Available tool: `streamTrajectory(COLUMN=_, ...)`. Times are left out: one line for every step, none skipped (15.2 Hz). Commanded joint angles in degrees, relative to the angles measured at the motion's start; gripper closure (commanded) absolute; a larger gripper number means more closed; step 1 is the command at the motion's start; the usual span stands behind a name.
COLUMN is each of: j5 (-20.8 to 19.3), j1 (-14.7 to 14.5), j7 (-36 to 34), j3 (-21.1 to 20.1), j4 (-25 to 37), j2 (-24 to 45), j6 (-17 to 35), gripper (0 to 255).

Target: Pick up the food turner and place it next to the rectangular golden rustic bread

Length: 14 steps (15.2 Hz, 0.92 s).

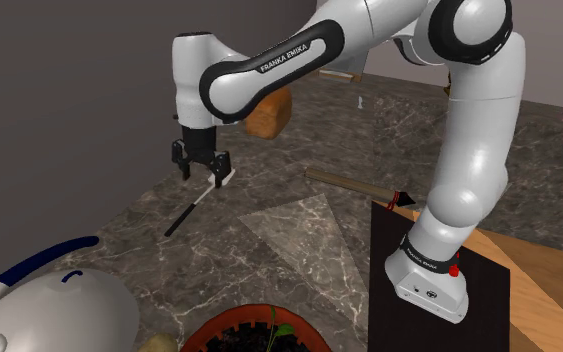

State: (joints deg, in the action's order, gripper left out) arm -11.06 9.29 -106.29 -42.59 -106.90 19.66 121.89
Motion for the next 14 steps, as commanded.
streamTrajectory(j5=-1.25, j1=-1.01, j7=-1.56, j3=0.7, j4=0.75, j2=1.72, j6=0.63, gripper=0)
streamTrajectory(j5=-1.57, j1=-1.19, j7=-1.77, j3=0.89, j4=0.44, j2=2.12, j6=1.25, gripper=0)
streamTrajectory(j5=-1.92, j1=-1.36, j7=-1.99, j3=1.07, j4=0.15, j2=2.53, j6=1.87, gripper=0)
streamTrajectory(j5=-2.26, j1=-1.54, j7=-2.21, j3=1.26, j4=-0.12, j2=2.94, j6=2.48, gripper=0)
streamTrajectory(j5=-2.62, j1=-1.72, j7=-2.43, j3=1.46, j4=-0.39, j2=3.37, j6=3.08, gripper=0)
streamTrajectory(j5=-3.19, j1=-2.02, j7=-2.8, j3=1.79, j4=-0.78, j2=4.06, j6=4.03, gripper=0)
streamTrajectory(j5=-3.19, j1=-2.03, j7=-2.8, j3=1.79, j4=-0.78, j2=4.06, j6=4.03, gripper=0)
streamTrajectory(j5=-3.19, j1=-2.03, j7=-2.8, j3=1.79, j4=-0.78, j2=4.06, j6=4.03, gripper=0)
streamTrajectory(j5=-3.19, j1=-2.03, j7=-2.8, j3=1.79, j4=-0.78, j2=4.06, j6=4.03, gripper=0)
streamTrajectory(j5=-3.19, j1=-2.03, j7=-2.8, j3=1.79, j4=-0.78, j2=4.06, j6=4.03, gripper=0)
streamTrajectory(j5=-3.19, j1=-2.03, j7=-2.8, j3=1.79, j4=-0.78, j2=4.06, j6=4.03, gripper=0)
streamTrajectory(j5=-3.19, j1=-2.03, j7=-2.8, j3=1.79, j4=-0.78, j2=4.06, j6=4.03, gripper=0)
streamTrajectory(j5=-3.19, j1=-2.03, j7=-2.8, j3=1.79, j4=-0.78, j2=4.06, j6=4.03, gripper=0)
streamTrajectory(j5=-3.18, j1=-2.03, j7=-2.79, j3=1.79, j4=-0.78, j2=4.05, j6=4.02, gripper=0)
